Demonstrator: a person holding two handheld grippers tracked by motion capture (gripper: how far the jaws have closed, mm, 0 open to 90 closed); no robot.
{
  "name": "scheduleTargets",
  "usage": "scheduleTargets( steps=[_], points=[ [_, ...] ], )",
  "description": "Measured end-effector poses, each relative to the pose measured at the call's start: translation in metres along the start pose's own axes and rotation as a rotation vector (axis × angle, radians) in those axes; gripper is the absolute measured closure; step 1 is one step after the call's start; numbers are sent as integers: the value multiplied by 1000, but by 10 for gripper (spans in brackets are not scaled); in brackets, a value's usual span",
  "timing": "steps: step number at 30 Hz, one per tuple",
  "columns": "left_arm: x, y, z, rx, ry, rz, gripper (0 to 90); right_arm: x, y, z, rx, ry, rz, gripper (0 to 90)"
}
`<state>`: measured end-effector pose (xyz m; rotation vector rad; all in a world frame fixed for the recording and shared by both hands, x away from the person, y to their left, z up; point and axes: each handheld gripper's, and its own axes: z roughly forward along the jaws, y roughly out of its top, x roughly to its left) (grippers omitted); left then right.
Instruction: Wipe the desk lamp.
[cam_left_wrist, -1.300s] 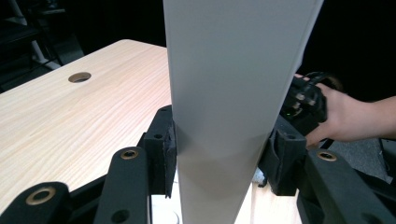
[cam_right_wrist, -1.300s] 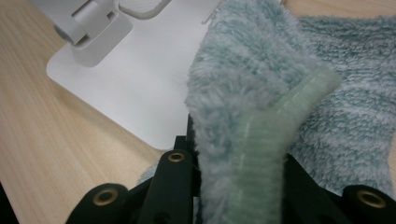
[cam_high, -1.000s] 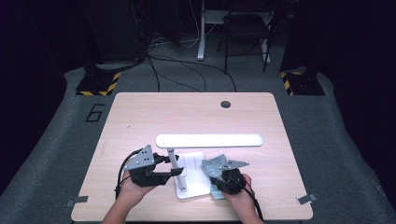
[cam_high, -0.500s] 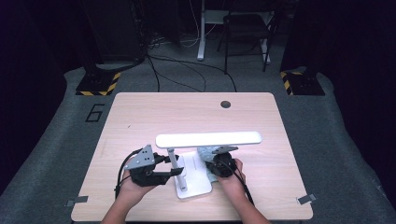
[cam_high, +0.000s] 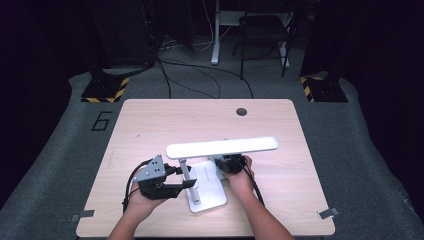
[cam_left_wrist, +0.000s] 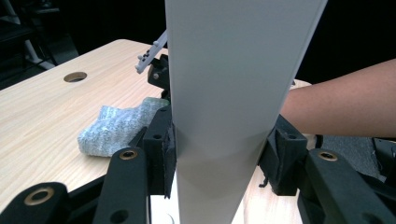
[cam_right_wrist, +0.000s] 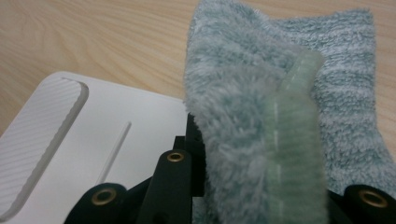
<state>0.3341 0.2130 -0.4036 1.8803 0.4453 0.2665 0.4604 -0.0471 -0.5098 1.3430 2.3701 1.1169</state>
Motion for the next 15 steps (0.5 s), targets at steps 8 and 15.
scheduleTargets(
  steps=[8,15],
  points=[
    [-1,0,1,-10,14,0,527,7,-2,-5,2,-11,-30,799],
    [-1,-1,1,-7,26,1,528,19,-31,-32,6,4,-138,801]
  ],
)
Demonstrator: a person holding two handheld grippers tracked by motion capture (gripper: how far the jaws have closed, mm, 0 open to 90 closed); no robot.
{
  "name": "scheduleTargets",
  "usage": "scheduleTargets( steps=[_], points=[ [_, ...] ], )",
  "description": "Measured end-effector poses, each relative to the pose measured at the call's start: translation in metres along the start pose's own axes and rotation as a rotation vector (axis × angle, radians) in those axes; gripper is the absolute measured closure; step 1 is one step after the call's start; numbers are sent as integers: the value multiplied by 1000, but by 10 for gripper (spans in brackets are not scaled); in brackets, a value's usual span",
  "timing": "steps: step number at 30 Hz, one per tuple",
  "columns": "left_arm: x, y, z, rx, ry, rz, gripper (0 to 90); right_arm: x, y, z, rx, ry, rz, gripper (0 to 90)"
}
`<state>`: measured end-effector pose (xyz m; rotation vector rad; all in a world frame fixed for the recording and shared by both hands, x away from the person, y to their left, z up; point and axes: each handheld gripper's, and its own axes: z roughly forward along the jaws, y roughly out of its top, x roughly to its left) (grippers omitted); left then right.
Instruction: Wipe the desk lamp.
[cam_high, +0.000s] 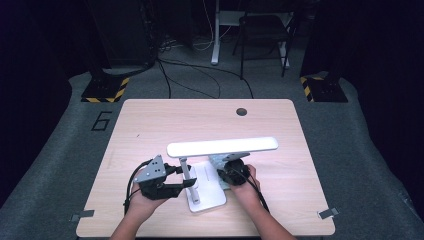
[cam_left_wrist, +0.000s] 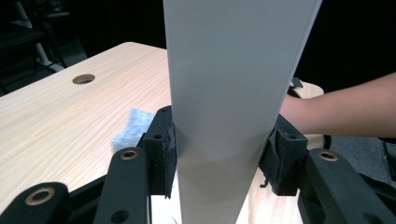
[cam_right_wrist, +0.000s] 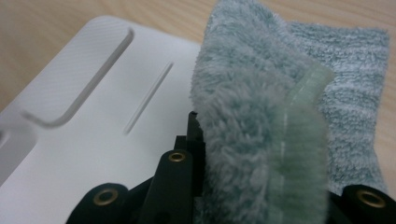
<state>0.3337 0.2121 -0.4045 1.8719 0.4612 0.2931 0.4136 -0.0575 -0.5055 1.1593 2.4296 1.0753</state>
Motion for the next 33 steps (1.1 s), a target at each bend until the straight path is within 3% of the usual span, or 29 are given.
scheduleTargets(
  steps=[4,5,10,13,17,20,25,30,33],
  points=[
    [1,0,2,-9,8,-4,528,1,-13,-16,-26,22,-33,796],
    [2,0,2,-9,8,-7,528,2,-15,-21,-38,23,-9,795],
    [4,1,6,-16,17,-8,526,2,-19,-38,-123,77,10,788],
    [6,1,6,-14,22,-14,526,9,-22,-45,-149,96,-3,785],
    [8,1,6,-13,32,-5,525,24,-26,-51,-146,116,-53,774],
    [8,1,7,-6,32,-16,524,36,-28,-52,-142,107,-87,770],
    [7,1,7,-7,44,-18,521,52,-31,-49,-123,154,-25,759],
    [7,0,8,6,38,-23,518,68,-33,-42,-105,186,-32,700],
    [7,0,8,5,51,-5,519,72,-33,-38,-101,231,-27,668]
  ],
)
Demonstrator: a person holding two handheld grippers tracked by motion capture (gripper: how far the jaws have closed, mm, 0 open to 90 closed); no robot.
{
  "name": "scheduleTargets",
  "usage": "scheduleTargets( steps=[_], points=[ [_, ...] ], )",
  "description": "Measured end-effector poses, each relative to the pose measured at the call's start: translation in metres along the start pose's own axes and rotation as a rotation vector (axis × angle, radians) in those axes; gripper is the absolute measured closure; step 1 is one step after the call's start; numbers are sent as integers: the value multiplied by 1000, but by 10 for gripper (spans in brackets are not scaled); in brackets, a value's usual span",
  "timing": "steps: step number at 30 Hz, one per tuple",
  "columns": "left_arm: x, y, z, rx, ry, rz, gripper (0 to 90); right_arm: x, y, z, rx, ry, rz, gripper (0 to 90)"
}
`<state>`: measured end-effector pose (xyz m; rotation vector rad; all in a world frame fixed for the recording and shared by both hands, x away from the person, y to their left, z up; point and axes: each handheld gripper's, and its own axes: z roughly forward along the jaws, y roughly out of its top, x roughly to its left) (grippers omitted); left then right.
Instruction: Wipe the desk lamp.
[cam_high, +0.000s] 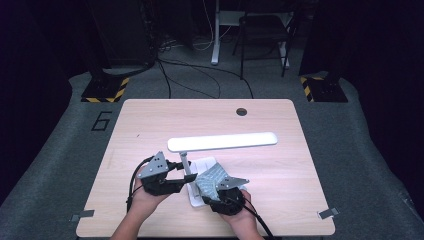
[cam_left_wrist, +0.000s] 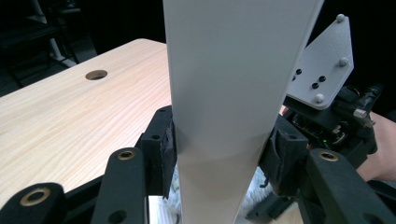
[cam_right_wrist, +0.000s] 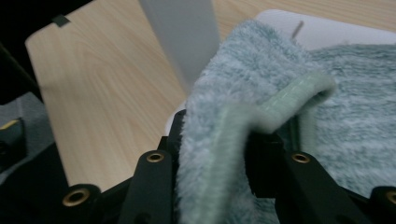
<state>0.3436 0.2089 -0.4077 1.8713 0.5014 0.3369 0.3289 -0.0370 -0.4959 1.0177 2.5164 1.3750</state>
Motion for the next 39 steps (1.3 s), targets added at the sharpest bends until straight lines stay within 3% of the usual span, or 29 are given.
scheduleTargets(
  steps=[1,4,7,9,12,15,19,21,26,29,31,32,34,36,39],
  points=[
    [0,0,0,-2,-3,0,520,1,1,0,-6,14,9,667],
    [0,0,0,0,0,-2,519,1,6,-6,-28,-13,-40,596],
    [-1,0,-1,2,-4,-11,519,-3,10,-14,-26,-126,-85,533],
    [-2,0,-1,3,2,-10,519,-8,10,-21,-33,-155,-92,511],
    [-2,0,-1,4,2,-10,518,-15,8,-30,-41,-250,-122,479],
    [-2,0,-1,4,-3,-9,518,-30,2,-31,4,-334,-163,466],
    [-2,0,-1,6,-2,-7,519,-44,-9,-20,29,-270,-62,448],
    [-2,0,-1,6,-1,-6,519,-47,-9,-21,16,-261,-26,425],
    [-2,0,-2,12,-5,-4,518,-37,0,-36,-59,-310,-86,413],
    [-2,0,-2,13,-4,-4,518,-27,7,-47,-109,-280,-97,464],
    [-2,1,-2,13,-3,-2,517,-19,10,-52,-133,-223,-112,523],
    [-2,1,-2,13,0,-1,516,-15,11,-52,-122,-186,-122,545],
    [-2,1,-2,12,2,0,517,-10,9,-48,-98,-156,-156,546],
    [-3,1,-1,9,9,-2,516,-8,5,-40,-60,-187,-176,508],
    [-3,1,-2,10,9,0,515,-20,-1,-28,-24,-212,-144,472]
  ],
)
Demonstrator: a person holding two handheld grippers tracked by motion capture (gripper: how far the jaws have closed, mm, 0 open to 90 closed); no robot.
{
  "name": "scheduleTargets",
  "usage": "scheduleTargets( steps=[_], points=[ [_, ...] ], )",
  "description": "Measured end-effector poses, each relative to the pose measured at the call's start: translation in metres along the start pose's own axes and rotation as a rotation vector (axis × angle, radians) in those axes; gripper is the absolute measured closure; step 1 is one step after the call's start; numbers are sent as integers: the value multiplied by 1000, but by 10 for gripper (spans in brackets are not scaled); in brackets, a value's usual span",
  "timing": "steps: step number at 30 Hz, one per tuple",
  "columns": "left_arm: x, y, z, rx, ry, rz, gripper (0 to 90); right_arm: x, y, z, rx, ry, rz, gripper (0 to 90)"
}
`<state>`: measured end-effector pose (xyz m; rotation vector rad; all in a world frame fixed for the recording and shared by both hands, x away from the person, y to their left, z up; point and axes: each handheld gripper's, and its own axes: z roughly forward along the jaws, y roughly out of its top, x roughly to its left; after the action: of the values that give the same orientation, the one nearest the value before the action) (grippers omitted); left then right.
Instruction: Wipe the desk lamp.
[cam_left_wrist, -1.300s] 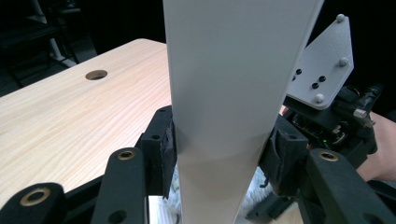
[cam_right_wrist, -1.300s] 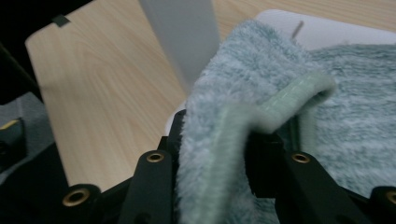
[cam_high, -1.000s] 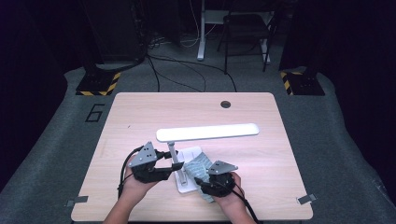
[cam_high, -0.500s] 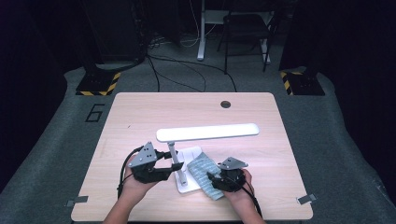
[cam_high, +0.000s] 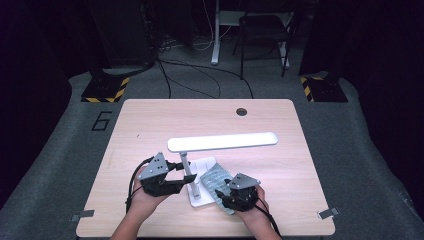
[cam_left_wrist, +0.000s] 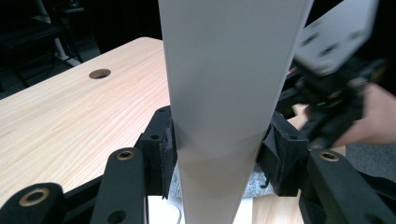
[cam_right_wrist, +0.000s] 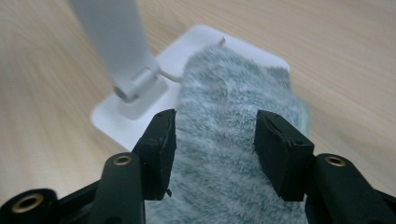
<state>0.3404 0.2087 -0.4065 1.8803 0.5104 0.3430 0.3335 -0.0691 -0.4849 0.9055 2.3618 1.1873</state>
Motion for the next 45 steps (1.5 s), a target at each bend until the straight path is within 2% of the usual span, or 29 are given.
scheduleTargets(
  steps=[3,4,6,8,12,19,20,21,22,25,28,31,32,34,36,38,41,44,45],
  points=[
    [1,0,0,4,-12,0,515,-10,-6,17,41,-8,37,429],
    [1,0,0,4,-13,0,515,-13,-7,21,56,-4,32,419],
    [1,0,0,3,-13,-1,515,-11,-8,24,50,-16,30,400],
    [1,0,0,4,-13,0,515,-12,-7,25,47,-37,-4,360],
    [0,0,0,-1,-5,1,514,-14,-7,28,54,-58,3,286],
    [0,0,0,-2,-5,-2,516,-24,-8,35,68,11,57,291],
    [0,0,0,-2,-5,-2,516,-24,-8,36,69,21,79,292],
    [1,0,0,3,-8,-1,516,-27,-8,37,68,33,73,295],
    [1,0,0,3,-7,-1,516,-28,-8,39,71,49,99,303],
    [1,0,0,1,-4,-6,518,-29,-7,41,81,78,131,338],
    [1,0,0,0,-4,-7,522,-31,-7,41,85,108,142,435],
    [1,-1,0,-1,-4,-7,523,-33,-8,40,82,123,146,522],
    [1,-1,0,-4,-6,-8,523,-33,-8,39,79,123,167,554],
    [1,-1,-1,-2,-3,-6,523,-36,-9,37,77,130,171,642],
    [1,-1,-1,-2,-2,-4,522,-38,-9,34,64,134,159,702],
    [1,-1,-1,-4,-5,-4,521,-36,-7,28,49,119,136,770],
    [1,-1,0,-3,-7,-6,520,-22,0,14,-11,109,109,777],
    [1,-1,-1,8,-12,0,516,-4,8,5,-26,124,50,777],
    [1,-1,-1,5,-15,0,512,2,10,4,-20,136,48,777]
  ],
)
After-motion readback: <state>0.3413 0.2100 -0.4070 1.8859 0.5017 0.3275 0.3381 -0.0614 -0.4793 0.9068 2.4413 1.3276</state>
